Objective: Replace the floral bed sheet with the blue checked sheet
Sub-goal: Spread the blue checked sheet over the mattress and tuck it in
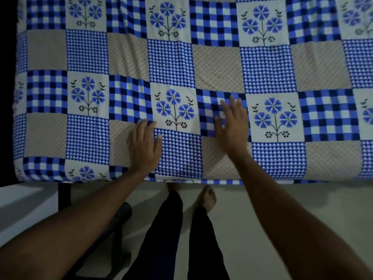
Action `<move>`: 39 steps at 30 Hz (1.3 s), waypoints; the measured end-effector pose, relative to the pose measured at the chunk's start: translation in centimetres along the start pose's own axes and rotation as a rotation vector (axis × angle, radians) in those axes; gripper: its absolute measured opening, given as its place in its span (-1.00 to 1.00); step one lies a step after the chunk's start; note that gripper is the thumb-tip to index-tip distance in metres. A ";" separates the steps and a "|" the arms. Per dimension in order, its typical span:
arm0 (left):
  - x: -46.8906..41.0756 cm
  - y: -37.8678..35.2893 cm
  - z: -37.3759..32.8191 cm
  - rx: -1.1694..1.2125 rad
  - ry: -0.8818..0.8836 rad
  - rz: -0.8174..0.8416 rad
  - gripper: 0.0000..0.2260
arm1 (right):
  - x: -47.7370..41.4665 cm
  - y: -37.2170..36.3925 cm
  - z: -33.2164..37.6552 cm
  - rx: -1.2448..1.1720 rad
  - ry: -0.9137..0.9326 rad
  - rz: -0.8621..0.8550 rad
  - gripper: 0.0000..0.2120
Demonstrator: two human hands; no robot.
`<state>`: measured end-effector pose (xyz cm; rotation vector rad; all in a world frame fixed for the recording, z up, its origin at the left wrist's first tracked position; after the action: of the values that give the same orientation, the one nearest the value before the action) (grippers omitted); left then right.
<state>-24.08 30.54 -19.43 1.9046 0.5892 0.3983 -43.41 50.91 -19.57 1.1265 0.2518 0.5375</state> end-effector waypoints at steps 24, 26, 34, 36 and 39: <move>-5.8 -5.9 -6.7 -0.264 -0.406 0.257 -0.45 | 1.8 -0.7 0.9 -0.116 0.174 -0.058 -0.63; -2.5 -4.4 -3.7 -0.261 -0.319 0.252 -0.46 | -3.8 -0.5 -0.9 0.015 0.082 -0.046 -0.53; 8.3 -0.8 7.0 -0.294 0.097 0.077 -0.47 | -2.9 -7.8 10.3 0.281 0.219 0.255 -0.40; 10.8 0.1 8.3 -0.301 0.130 0.028 -0.51 | 2.4 -10.6 15.2 0.263 0.368 0.328 -0.41; 13.1 1.2 9.7 -0.282 0.124 0.000 -0.61 | 10.2 -14.1 20.7 0.266 0.624 0.448 -0.41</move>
<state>-7.93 30.29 -21.98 1.6187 0.5822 0.5722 -21.46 35.48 -22.94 1.2542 0.6305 1.2853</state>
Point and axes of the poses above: each hand's wrist, its own x-axis away from the middle knuckle, its own y-axis out of the back of the hand, z = x × y, the point moved 5 cm from there along -x, towards the middle knuckle, and after that the axes turned 4 degrees about x, right-handed, at the moved point
